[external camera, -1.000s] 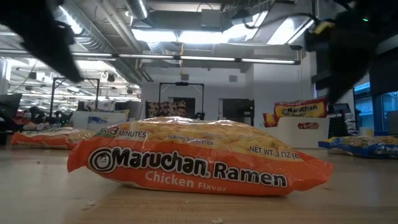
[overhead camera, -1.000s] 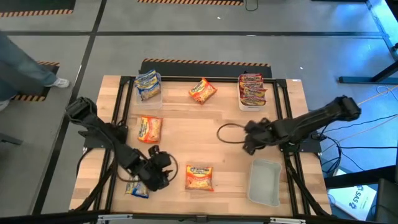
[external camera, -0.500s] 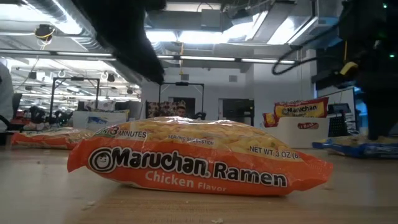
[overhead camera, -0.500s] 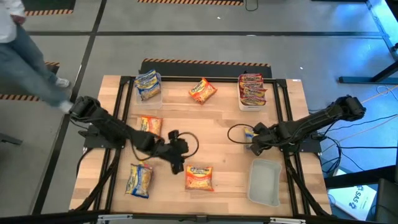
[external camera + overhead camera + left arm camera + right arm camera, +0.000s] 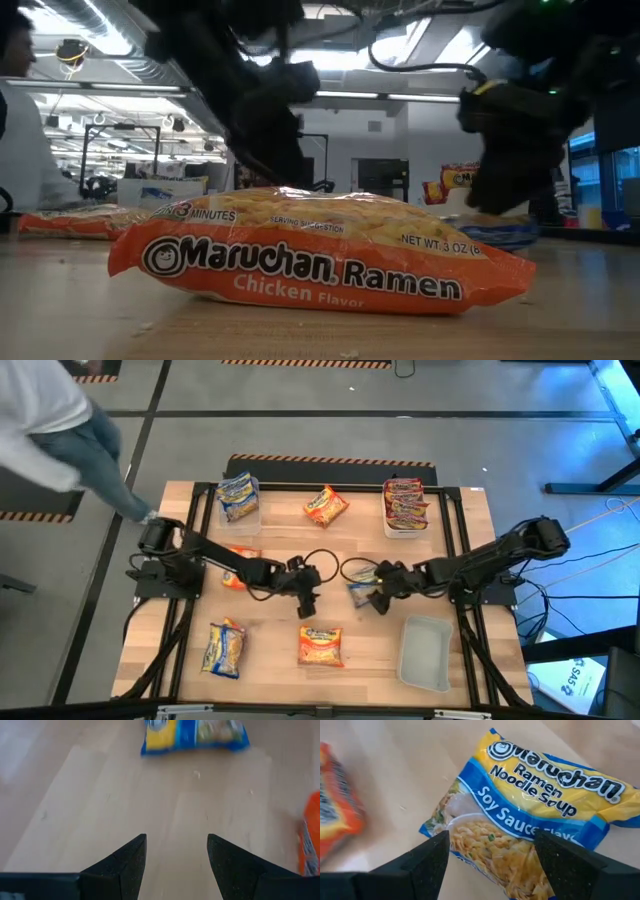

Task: Sort Maruchan noodles
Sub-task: Put the top blue noodle pack into the transparent bin

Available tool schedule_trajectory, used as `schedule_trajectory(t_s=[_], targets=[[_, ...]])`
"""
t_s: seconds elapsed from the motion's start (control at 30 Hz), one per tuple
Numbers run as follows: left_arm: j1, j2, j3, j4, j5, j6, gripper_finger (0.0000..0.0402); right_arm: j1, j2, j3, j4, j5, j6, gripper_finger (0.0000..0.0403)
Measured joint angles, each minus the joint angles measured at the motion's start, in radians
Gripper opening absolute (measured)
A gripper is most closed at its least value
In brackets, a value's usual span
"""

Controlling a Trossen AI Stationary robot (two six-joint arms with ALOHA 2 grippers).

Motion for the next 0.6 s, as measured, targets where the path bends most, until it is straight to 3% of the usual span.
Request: schedule_trajectory(t_s=[0.17, 0.27, 0.4, 0.6], targets=[[0.026, 0.089, 0.0, 0.148, 0.055, -0.026, 0.0203, -0.03, 0.066, 0.002, 0.183, -0.068, -0.059, 0.0294], [0.028, 0.116, 0.0, 0.222, 0.066, -0.036, 0.0203, -0.042, 0.071, 0.035, 0.181, -0.108, -0.098, 0.0294], [0.028, 0.119, 0.0, 0.315, 0.042, -0.085, 0.0203, -0.073, -0.016, 0.095, 0.013, -0.215, -0.14, 0.0294], [0.027, 0.13, 0.0, 0.386, 0.037, -0.114, 0.0203, -0.179, -0.175, 0.075, -0.236, -0.202, -0.127, 0.0294]])
